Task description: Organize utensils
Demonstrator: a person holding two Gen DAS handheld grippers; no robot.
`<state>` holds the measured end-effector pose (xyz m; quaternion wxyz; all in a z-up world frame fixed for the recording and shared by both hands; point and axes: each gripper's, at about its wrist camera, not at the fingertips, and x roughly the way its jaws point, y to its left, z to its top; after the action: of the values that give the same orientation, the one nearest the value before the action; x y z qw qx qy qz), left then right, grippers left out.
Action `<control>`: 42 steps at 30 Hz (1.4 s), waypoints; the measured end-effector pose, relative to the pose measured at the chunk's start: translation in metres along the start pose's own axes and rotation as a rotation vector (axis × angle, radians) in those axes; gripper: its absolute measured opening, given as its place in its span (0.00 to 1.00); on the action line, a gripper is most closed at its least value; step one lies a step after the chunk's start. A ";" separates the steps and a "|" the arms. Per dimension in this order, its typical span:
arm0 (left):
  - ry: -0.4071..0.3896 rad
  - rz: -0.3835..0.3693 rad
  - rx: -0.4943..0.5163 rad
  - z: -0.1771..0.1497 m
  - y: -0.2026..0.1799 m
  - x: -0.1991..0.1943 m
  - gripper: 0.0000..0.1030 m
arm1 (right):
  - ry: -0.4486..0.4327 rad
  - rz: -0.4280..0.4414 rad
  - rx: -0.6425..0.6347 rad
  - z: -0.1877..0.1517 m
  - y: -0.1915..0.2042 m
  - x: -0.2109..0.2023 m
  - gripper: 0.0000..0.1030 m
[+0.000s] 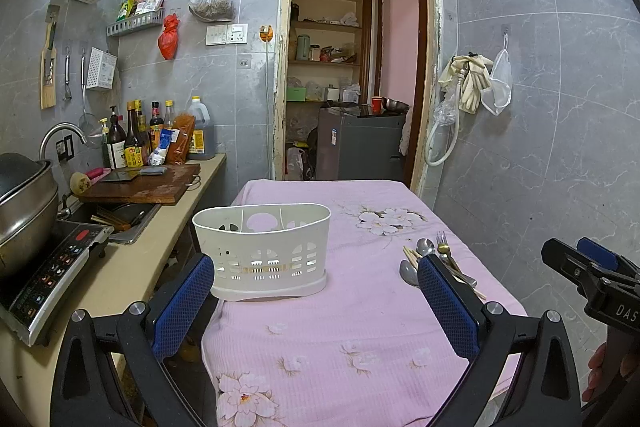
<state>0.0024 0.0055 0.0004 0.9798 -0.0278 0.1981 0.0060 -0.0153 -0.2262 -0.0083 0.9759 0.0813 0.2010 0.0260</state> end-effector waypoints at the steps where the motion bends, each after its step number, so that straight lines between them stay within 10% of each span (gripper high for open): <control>1: 0.000 0.000 0.000 0.000 0.000 0.000 0.99 | 0.001 0.000 0.000 0.000 0.001 0.000 0.99; 42: 0.005 -0.004 0.002 -0.006 0.000 0.001 0.99 | 0.004 -0.003 -0.001 0.000 0.001 0.001 0.99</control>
<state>0.0014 0.0048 -0.0059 0.9793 -0.0275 0.2003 0.0038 -0.0141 -0.2251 -0.0085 0.9755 0.0803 0.2031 0.0248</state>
